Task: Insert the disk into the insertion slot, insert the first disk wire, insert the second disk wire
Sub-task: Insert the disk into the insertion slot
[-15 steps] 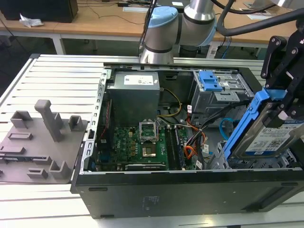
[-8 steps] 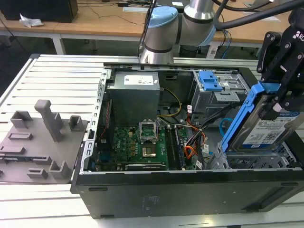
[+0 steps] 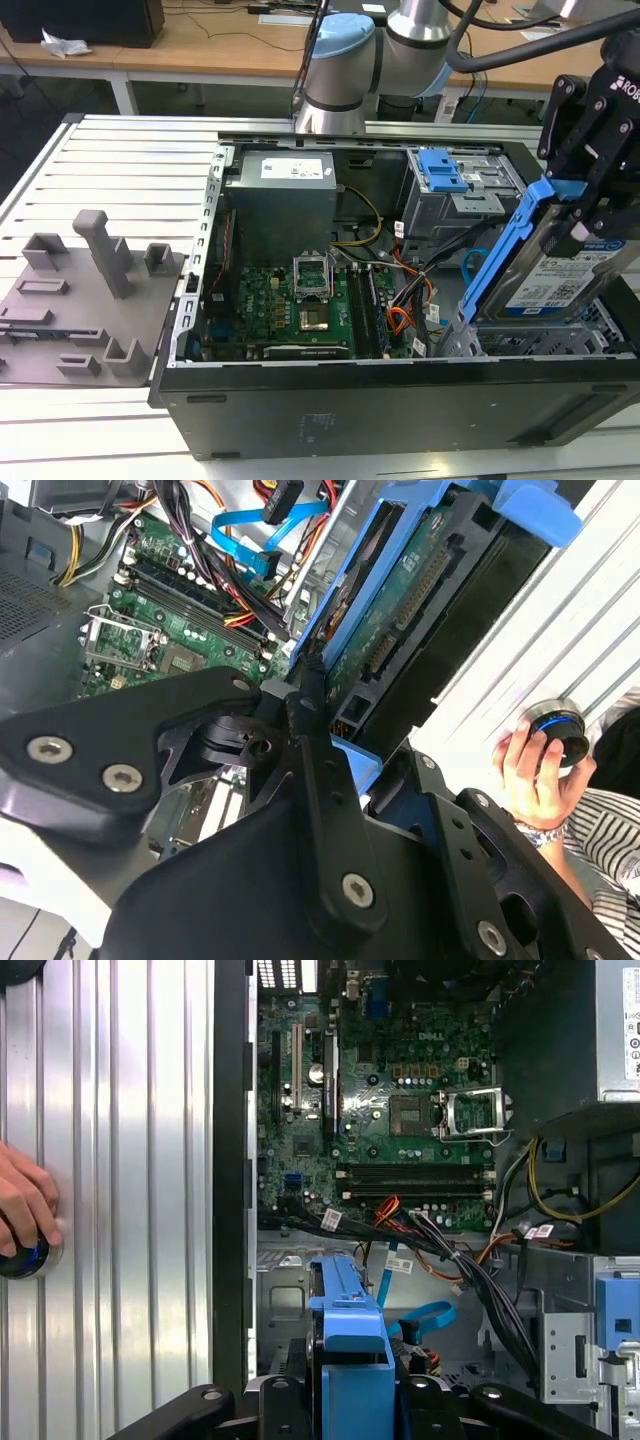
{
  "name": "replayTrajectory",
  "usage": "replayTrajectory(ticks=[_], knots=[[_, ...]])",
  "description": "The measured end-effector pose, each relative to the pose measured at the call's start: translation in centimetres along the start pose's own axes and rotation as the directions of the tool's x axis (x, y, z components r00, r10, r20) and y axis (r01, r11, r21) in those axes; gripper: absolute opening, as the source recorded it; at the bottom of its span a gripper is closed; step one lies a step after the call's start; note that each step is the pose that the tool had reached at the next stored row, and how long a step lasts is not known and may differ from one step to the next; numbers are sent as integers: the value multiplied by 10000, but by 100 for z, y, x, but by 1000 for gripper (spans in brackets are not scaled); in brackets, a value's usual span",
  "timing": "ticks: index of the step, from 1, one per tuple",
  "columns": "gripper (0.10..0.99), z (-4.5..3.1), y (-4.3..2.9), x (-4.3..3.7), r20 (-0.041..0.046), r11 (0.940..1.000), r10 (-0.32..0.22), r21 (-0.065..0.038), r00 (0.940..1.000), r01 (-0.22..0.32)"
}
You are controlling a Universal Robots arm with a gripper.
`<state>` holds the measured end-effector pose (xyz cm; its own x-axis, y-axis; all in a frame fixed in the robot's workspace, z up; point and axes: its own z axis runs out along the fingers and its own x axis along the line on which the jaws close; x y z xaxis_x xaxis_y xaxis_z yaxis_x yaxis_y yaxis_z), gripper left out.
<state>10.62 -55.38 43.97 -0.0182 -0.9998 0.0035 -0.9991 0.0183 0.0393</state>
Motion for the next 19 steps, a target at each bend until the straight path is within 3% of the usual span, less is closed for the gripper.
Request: replayTrajectory(ticks=[5,6,8,9,12,16,19], knots=[[365,-66,0,0,26,10000,-2,1,10000,2],[365,-69,-8,0,71,10000,-6,0,10000,6],[365,-70,-48,-3,250,10000,-10,-40,9997,11],[365,-70,-65,-5,276,10000,-10,-60,9996,11],[365,-57,-154,-7,286,9998,-9,-201,9996,15],[365,-38,-189,-8,285,9996,-7,-283,9996,15],[365,31,-196,-8,291,9993,-4,-362,9996,15]])
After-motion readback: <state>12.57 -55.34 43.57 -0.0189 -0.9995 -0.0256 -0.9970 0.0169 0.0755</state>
